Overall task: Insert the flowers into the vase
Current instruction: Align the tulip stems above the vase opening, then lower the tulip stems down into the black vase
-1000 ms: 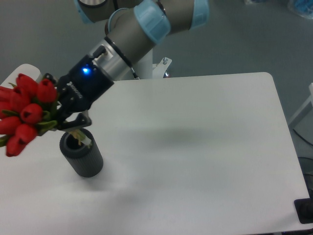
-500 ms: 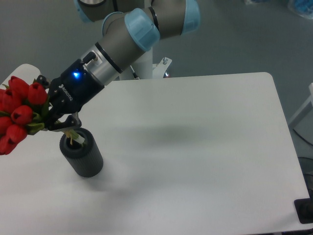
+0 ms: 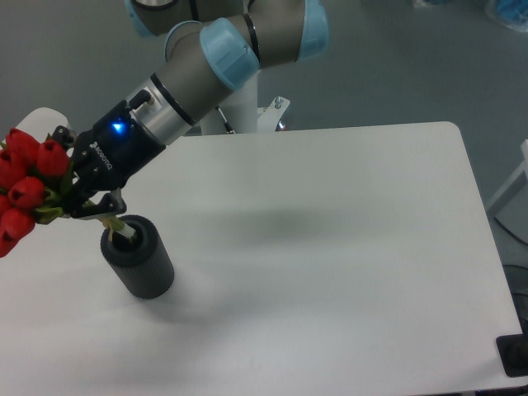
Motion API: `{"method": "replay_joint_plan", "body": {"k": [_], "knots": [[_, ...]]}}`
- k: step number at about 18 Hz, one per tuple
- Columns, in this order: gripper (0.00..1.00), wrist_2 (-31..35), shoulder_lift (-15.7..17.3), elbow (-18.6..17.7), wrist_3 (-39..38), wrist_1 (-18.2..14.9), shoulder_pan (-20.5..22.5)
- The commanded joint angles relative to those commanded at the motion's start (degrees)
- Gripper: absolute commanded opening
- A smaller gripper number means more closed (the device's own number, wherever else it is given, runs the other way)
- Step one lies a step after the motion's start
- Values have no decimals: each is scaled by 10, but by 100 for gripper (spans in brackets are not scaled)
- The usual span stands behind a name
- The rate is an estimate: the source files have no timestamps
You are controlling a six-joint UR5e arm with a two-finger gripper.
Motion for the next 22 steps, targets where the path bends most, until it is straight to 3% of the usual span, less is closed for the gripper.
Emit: {"method": "replay_joint_plan", "body": {"k": [13,22], "knots": [[27,3,-37,-13,0,0,-7],[27,3,-37,-26,1,0,1]]}}
